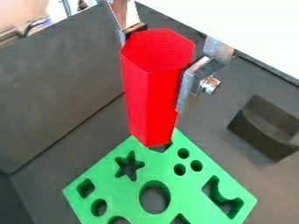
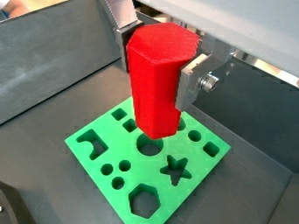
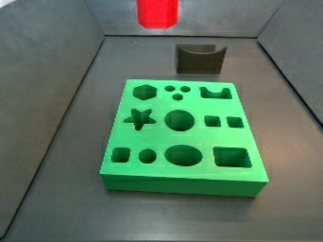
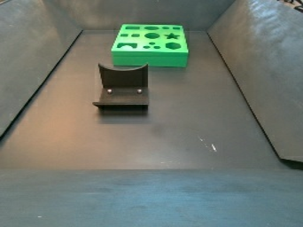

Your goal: Insert the hexagon object.

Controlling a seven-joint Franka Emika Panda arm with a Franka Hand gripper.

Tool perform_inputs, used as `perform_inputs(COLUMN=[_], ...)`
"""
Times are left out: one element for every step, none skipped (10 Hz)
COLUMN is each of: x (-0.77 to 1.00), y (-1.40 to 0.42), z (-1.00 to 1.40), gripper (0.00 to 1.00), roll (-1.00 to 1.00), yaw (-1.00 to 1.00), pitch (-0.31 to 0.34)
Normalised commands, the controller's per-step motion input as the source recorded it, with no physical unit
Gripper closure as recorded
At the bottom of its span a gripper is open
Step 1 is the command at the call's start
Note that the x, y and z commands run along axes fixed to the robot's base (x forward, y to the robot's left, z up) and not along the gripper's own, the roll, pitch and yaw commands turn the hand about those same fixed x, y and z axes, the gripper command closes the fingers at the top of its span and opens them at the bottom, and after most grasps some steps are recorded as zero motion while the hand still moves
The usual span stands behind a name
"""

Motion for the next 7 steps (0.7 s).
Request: perform_inputs(x=[0.19,0.13,0.07,0.05,0.00,-0.04,-0.02], y=[0.00,0.00,0.00,0.00,0.12,0.43,0.39], z=[-0.87,-0.90,-0.93,-0.93,-0.87,-0.87,-0.85], gripper=[1.00,1.00,1.00,1.00,1.00,1.00,1.00], roll=[0.08,0.06,0.06,0.07,0.11,0.12,0.14], yaw=[-0.97,-1.00,-1.00,-1.00,-0.85,-0.55,-0.59], pitch=[0.000,0.000,0.000,0.000,0.000,-0.017,-0.013])
